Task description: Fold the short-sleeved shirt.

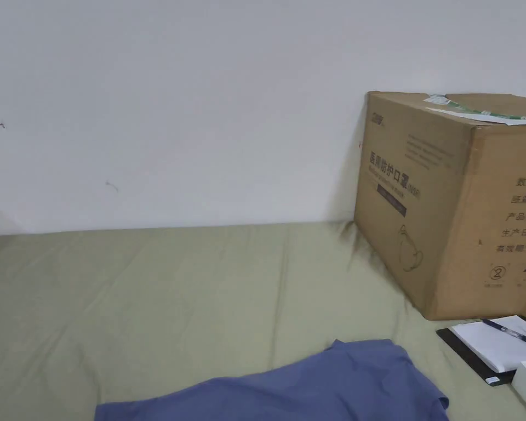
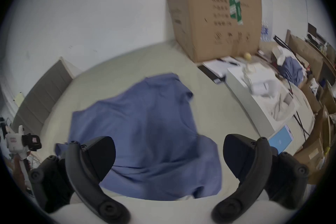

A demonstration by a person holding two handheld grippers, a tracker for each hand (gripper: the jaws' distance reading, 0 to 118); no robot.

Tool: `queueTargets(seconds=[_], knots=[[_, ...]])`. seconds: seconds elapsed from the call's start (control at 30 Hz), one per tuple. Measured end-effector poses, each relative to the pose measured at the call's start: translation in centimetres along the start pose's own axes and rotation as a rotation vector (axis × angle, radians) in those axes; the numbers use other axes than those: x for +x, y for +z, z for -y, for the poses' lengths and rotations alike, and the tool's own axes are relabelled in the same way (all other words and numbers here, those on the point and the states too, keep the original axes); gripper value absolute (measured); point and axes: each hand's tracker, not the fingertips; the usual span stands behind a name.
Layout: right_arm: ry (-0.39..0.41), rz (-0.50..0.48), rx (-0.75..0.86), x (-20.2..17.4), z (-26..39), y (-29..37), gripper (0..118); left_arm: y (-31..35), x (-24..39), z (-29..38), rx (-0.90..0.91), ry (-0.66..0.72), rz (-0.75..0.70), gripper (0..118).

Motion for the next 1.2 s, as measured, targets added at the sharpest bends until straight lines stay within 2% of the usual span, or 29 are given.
queueTargets(seconds=[0.03,0.07,0.1,0.13,0.17,0.2,0.23,0.4,0.57,0.6,0.63,0.67,0.7,0.73,0.77,0.83,0.97,1.03,1.07,1.13,1.17,1.2], knots=[[-0.006,-0.06,0.029,-1.2,-0.3,1.0,97,1.1,0.2,0.0,0.03,0.0,0.039,112],[-0.019,-0.112,0.072,-2.1,-0.4,1.6,68,1.8,0.4,0.2,0.071,-0.003,0.063,93],[-0.034,-0.162,0.128,-3.2,-0.5,2.2,68,2.7,0.7,0.4,0.126,-0.012,0.073,93],[-0.044,-0.189,0.161,-4.3,-0.8,2.5,59,3.1,1.3,0.6,0.169,-0.031,0.059,85],[-0.044,-0.208,0.174,-5.4,-1.1,2.5,41,3.3,1.9,0.7,0.197,-0.06,0.038,60],[-0.039,-0.237,0.182,-6.5,-1.6,2.4,17,3.1,2.4,0.8,0.217,-0.1,0.004,19],[-0.029,-0.254,0.199,-7.4,-1.9,2.3,3,2.9,2.9,0.8,0.24,-0.132,-0.017,0],[0.063,-0.309,0.21,-11.1,-3.4,1.6,0,-0.6,3.3,-4.2,0.194,-0.192,0.032,0],[0.131,-0.336,0.172,-12.5,-3.5,0.8,0,-11.6,0.8,-14.1,-0.136,-0.092,0.067,2],[0.153,-0.334,0.161,-12.7,-3.3,0.4,0,-14.1,0.0,-15.5,-0.172,-0.057,0.088,16],[0.175,-0.328,0.147,-12.8,-3.1,0.0,0,-16.4,-0.6,-16.3,-0.174,-0.031,0.058,47],[0.188,-0.323,0.134,-12.8,-2.8,-0.4,0,-18.4,-0.9,-16.8,-0.192,-0.062,0.006,97],[0.203,-0.317,0.113,-12.7,-2.5,-1.1,0,-20.7,-1.3,-17.1,-0.222,-0.082,-0.033,118],[0.213,-0.312,0.091,-12.7,-2.2,-1.7,0,-22.2,-1.5,-17.0,-0.24,-0.099,-0.088,114],[0.218,-0.309,0.068,-12.6,-2.0,-2.2,0,-23.3,-2.2,-17.1,-0.198,-0.092,-0.104,114],[0.218,-0.307,0.03,-11.7,-1.3,-3.8,0,-26.3,-3.1,-17.2,-0.265,-0.092,-0.157,114],[0.205,-0.307,-0.021,-11.5,-0.6,-5.6,0,-29.7,-3.0,-16.6,-0.398,-0.045,-0.127,113],[0.186,-0.315,-0.053,-11.3,-0.4,-6.6,0,-30.0,-1.1,-15.8,-0.378,-0.123,-0.169,111],[0.179,-0.315,-0.063,-11.3,-0.3,-7.0,0,-30.1,-0.3,-15.2,-0.369,-0.174,-0.185,101],[0.168,-0.313,-0.076,-11.1,0.1,-7.8,0,-29.9,1.5,-14.0,-0.366,-0.293,-0.206,97],[0.163,-0.314,-0.083,-11.1,0.2,-8.0,0,-29.8,2.3,-13.3,-0.346,-0.365,-0.249,89],[0.158,-0.315,-0.088,-11.1,0.3,-8.2,0,-29.3,2.9,-12.9,-0.315,-0.412,-0.234,78]])
